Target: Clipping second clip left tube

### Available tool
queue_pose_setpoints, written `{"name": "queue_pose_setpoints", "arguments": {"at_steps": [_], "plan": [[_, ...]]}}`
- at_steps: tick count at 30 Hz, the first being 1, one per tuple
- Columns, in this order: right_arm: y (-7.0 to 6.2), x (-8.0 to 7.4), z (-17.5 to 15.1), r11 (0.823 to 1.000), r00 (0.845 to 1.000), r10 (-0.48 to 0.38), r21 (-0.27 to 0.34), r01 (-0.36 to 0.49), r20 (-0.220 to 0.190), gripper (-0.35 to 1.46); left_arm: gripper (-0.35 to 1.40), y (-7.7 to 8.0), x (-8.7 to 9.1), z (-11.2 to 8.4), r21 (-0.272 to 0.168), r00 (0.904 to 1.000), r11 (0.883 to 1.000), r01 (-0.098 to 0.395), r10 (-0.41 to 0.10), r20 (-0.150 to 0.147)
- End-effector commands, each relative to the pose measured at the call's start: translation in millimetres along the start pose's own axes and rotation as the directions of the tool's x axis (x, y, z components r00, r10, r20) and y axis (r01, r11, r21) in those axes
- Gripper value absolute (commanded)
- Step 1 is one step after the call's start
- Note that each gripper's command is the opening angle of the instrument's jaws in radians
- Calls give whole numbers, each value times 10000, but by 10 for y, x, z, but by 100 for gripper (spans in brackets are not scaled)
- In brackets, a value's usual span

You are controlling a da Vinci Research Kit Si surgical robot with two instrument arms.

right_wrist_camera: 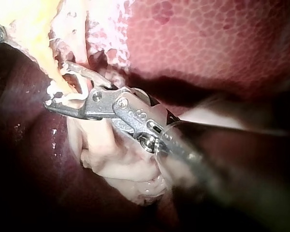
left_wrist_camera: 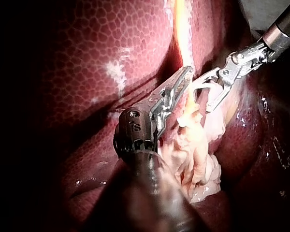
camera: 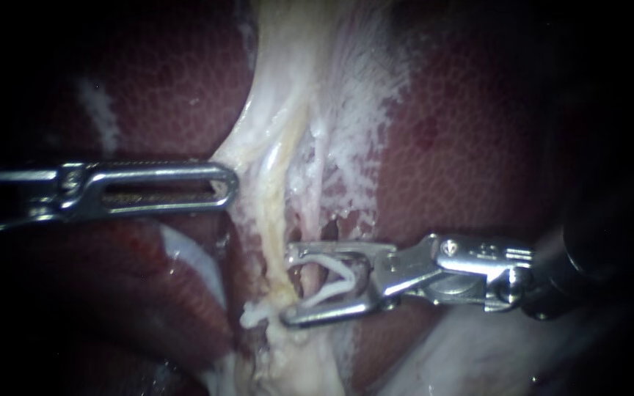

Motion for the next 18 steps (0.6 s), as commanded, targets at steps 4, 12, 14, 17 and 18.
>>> {"name": "queue_pose_setpoints", "arguments": {"at_steps": [4,12,14,17,18], "plan": [[4,-2,1,10000,10000,-9,9,9,-4,56,-35,-1,0,0,-9,10000,10000,-2,2,2],[0,-6,26,9995,10000,39,298,-40,39,56,-35,-2,0,0,-13,10000,10000,-3,3,4],[-3,-7,34,9989,9999,128,448,-131,66,56,-35,-2,0,0,-13,10000,10000,-3,3,4],[-8,-6,41,9978,9998,158,642,-164,99,55,-35,-2,0,0,-13,10000,10000,-3,3,4],[-9,-5,42,9975,9997,203,681,-212,136,54,-35,-2,0,0,-13,10000,10000,-3,3,4]]}}
